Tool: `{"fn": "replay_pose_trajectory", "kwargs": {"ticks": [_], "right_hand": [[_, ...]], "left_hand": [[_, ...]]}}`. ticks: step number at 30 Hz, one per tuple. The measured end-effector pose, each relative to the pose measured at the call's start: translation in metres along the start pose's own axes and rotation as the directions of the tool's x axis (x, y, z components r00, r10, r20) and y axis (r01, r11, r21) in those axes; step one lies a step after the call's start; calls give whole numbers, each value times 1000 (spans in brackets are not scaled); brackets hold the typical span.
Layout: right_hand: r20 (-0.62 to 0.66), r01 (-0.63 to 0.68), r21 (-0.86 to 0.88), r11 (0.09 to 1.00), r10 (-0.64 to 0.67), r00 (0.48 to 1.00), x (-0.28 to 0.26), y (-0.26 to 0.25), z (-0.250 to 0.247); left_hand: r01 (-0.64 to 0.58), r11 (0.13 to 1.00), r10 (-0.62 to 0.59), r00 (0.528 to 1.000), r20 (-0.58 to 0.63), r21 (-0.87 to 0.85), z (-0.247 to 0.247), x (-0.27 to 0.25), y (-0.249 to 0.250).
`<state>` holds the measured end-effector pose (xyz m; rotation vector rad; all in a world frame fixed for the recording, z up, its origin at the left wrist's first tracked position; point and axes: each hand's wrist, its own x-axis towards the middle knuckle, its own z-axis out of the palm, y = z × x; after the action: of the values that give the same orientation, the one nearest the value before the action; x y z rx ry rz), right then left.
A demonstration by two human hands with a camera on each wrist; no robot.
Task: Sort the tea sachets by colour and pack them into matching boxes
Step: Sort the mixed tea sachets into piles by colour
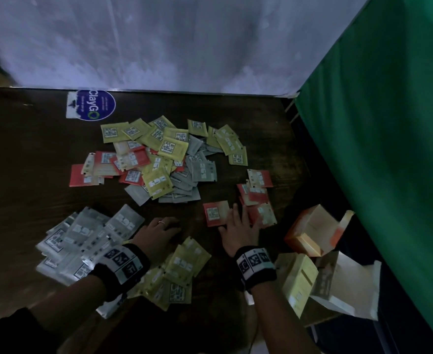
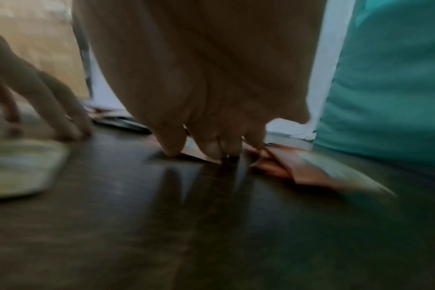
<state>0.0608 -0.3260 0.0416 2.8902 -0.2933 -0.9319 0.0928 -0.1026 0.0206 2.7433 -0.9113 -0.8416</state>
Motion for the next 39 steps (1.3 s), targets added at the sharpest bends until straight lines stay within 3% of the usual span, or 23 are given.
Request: {"fn": "replay_pose_trajectory", "kwargs": {"ticks": [3,7,9,15,18,20,25,32,33,35,36,39], "right_hand": [[-23,-21,4,1000,21,1000,8,4,-11],[-116,87,276,957,-57,992,11,-19,-18],[-165,126,278,952,-81,983,12,-28,-12],[-283,-18,378,926,134,950,42,-8,-24],[-329,101,520,848,90,940,63,-15,-55],[-248,165,619,768,-8,969,77,-30,-78],[44,-69,707,704,52,998,110,-67,-107],[30,-110,614,781,116,993,119,-82,-100],[29,-112,659,744,123,992,120,-79,-100],[39,-131,804,580,169,985,119,-72,-98],[49,-145,848,509,197,979,117,-66,-95],[130,-184,894,408,157,979,106,-48,-82]], "left_hand": [[-15,1000,15,999,-33,-10,-1,1,-3],[-33,999,32,998,-49,-18,2,0,-7],[-37,999,36,997,-63,-16,2,-1,-7],[-40,998,44,995,-95,38,3,-5,-8],[-44,993,53,995,-83,107,4,-4,-12],[-66,993,75,994,-81,101,5,-2,-14],[-109,984,120,990,-73,138,5,-6,-10],[-77,995,84,990,-111,64,6,-8,-9],[-53,997,60,993,-100,64,3,-9,-8],[-67,993,79,988,-131,95,-3,-10,-7],[-66,997,71,990,-122,43,-6,-8,-8],[-47,990,42,998,-36,-137,-13,-1,-12]]}}
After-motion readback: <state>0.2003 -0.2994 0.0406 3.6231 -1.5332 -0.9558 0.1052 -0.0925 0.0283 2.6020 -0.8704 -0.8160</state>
